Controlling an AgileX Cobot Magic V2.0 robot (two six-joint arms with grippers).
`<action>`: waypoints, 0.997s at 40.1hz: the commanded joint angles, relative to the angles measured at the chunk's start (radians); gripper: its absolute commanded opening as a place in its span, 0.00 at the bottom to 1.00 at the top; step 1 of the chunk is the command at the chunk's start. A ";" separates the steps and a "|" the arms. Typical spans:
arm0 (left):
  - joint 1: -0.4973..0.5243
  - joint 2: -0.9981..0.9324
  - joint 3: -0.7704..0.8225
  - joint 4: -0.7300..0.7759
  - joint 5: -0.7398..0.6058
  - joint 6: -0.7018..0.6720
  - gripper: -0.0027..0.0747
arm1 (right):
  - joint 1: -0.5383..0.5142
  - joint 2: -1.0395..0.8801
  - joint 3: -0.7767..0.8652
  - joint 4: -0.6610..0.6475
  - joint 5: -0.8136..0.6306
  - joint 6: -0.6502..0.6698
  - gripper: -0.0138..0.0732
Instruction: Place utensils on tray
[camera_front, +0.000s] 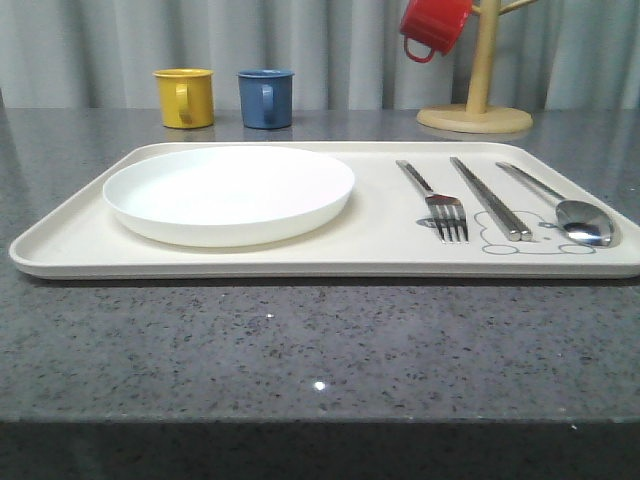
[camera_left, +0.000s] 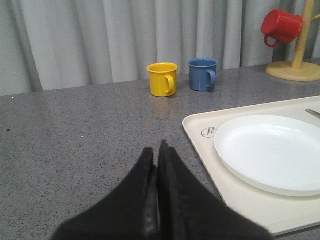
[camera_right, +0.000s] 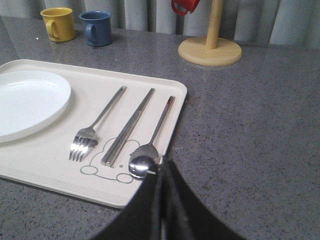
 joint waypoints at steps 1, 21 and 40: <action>0.001 0.008 -0.016 -0.008 -0.084 -0.008 0.01 | -0.004 0.010 -0.024 -0.011 -0.086 -0.005 0.08; 0.166 -0.216 0.326 0.018 -0.231 -0.008 0.01 | -0.004 0.010 -0.024 -0.011 -0.086 -0.005 0.08; 0.168 -0.216 0.380 0.018 -0.282 -0.008 0.01 | -0.004 0.010 -0.024 -0.011 -0.086 -0.005 0.08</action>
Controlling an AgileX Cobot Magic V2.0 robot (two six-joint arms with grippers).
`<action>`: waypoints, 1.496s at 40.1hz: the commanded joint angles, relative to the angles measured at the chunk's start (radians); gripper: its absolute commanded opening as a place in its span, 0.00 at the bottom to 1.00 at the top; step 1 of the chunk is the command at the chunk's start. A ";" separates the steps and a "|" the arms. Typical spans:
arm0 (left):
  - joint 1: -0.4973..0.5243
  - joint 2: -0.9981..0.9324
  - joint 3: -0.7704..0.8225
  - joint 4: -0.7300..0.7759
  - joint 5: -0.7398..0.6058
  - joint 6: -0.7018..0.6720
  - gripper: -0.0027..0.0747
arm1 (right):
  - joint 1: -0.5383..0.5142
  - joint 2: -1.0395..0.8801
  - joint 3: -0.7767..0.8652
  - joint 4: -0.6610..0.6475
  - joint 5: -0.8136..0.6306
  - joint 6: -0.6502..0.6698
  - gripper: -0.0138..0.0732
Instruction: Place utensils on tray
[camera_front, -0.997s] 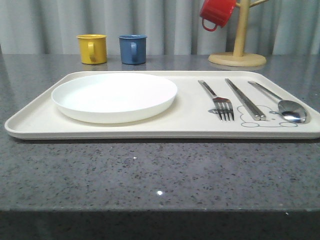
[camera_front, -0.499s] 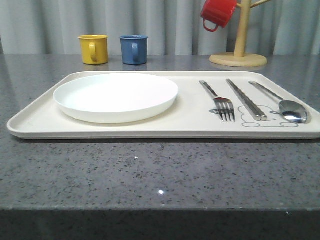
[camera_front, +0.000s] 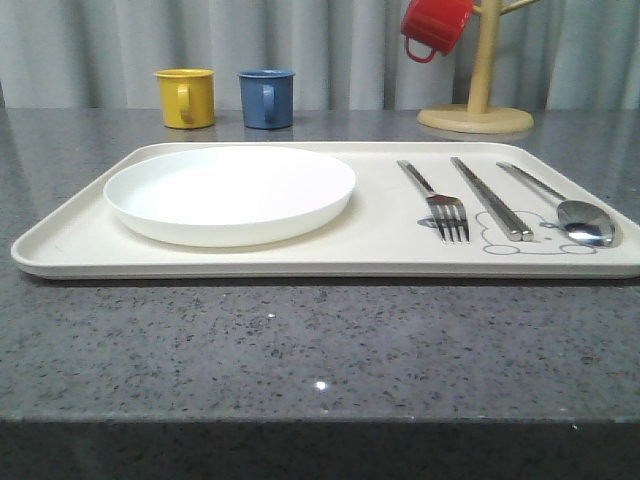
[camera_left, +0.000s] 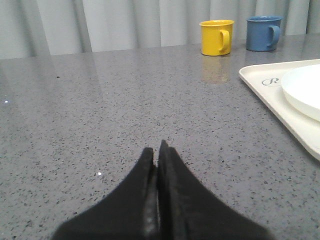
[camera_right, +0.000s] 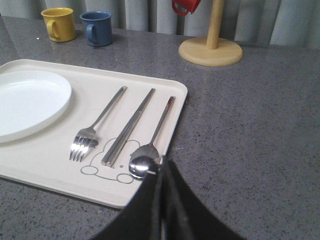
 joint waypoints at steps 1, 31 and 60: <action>0.000 -0.020 -0.003 -0.003 -0.089 -0.008 0.01 | -0.004 0.010 -0.024 -0.011 -0.085 -0.005 0.08; 0.000 -0.020 -0.003 -0.003 -0.089 -0.008 0.01 | -0.004 0.010 -0.021 -0.016 -0.087 -0.005 0.08; 0.000 -0.020 -0.003 -0.003 -0.089 -0.008 0.01 | -0.264 -0.277 0.411 0.058 -0.226 -0.005 0.08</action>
